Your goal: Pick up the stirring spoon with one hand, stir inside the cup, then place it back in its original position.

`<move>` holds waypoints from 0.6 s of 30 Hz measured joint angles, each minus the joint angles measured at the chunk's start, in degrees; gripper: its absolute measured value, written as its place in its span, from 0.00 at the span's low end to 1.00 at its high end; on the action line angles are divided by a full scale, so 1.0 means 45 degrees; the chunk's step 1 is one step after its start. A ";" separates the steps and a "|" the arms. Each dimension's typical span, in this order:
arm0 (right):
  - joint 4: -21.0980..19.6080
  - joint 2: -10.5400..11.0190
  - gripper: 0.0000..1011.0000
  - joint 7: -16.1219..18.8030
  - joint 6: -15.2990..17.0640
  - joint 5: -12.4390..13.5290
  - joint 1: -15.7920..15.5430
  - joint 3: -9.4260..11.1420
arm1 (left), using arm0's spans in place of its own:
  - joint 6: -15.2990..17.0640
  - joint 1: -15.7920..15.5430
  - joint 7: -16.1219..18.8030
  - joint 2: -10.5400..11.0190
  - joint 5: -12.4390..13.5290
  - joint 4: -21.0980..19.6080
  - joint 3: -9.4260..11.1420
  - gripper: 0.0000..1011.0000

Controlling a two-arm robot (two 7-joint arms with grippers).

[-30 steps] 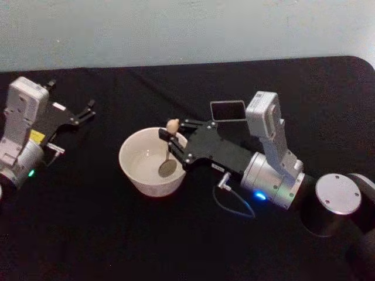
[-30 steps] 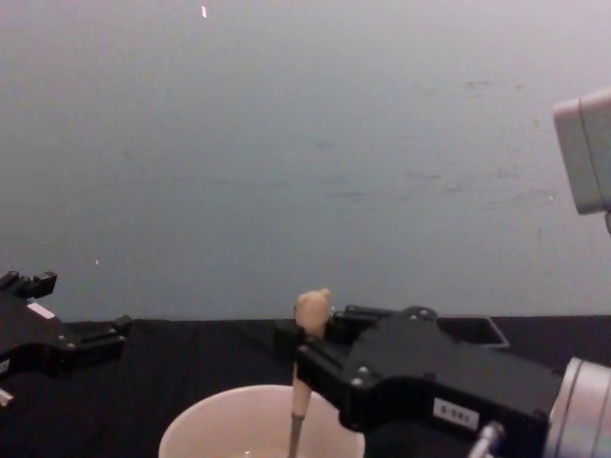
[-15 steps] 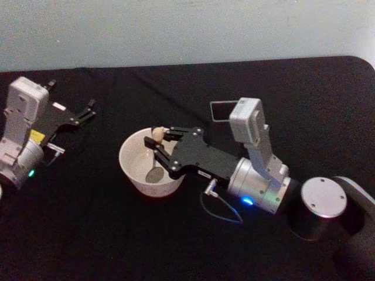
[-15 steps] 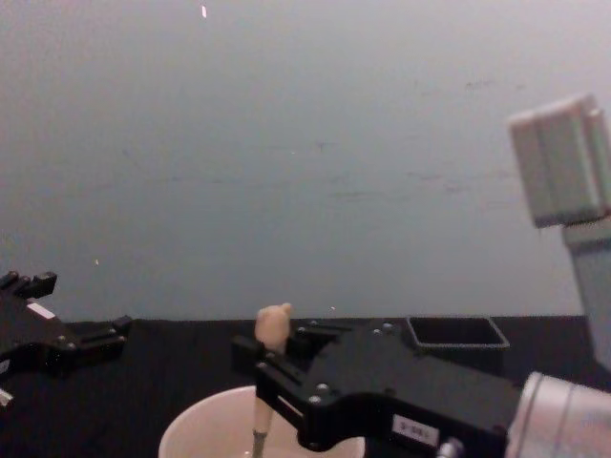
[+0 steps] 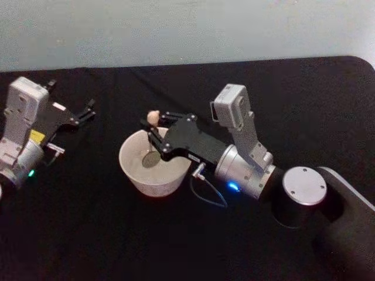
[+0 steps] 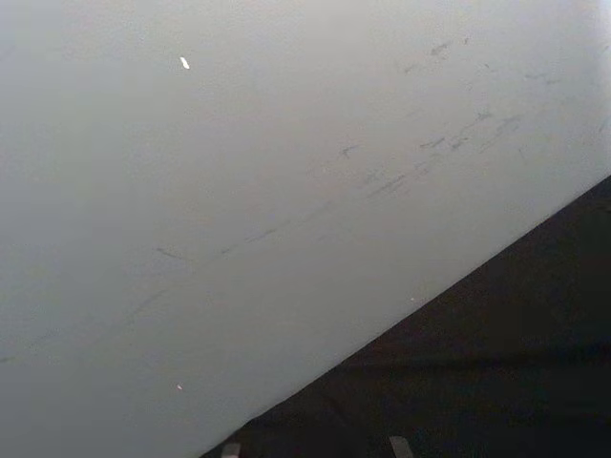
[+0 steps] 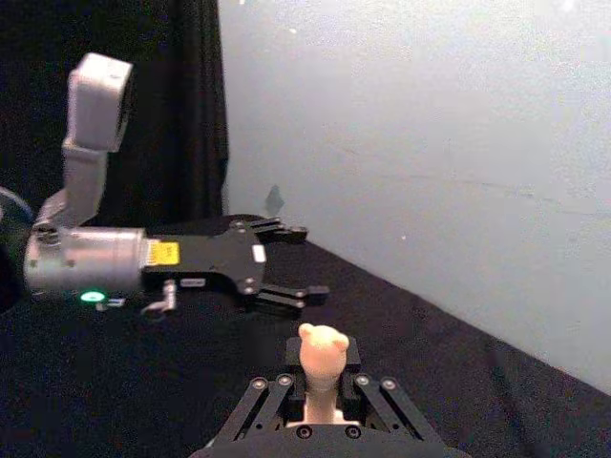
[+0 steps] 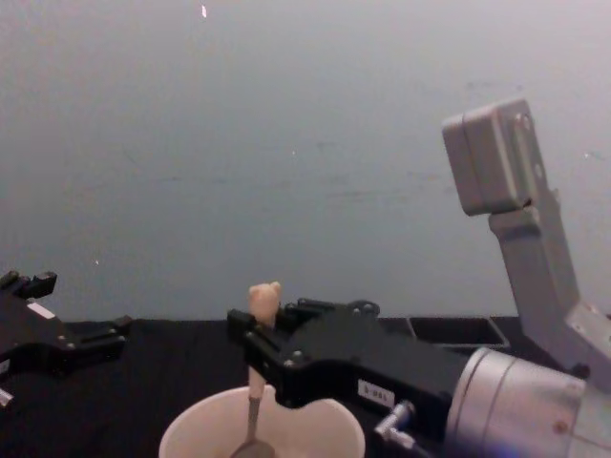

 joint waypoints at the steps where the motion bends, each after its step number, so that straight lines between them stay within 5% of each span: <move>1: 0.0050 -0.0033 0.19 -0.0028 -0.0005 -0.0021 0.0027 0.0022 | -0.0001 0.0000 0.0000 0.0000 -0.0001 0.0000 0.0000 0.99; 18: 0.0193 0.0037 0.19 -0.0201 0.0010 -0.0254 0.0002 0.0495 | 0.0000 0.0000 0.0000 0.0000 -0.0001 0.0000 0.0000 0.99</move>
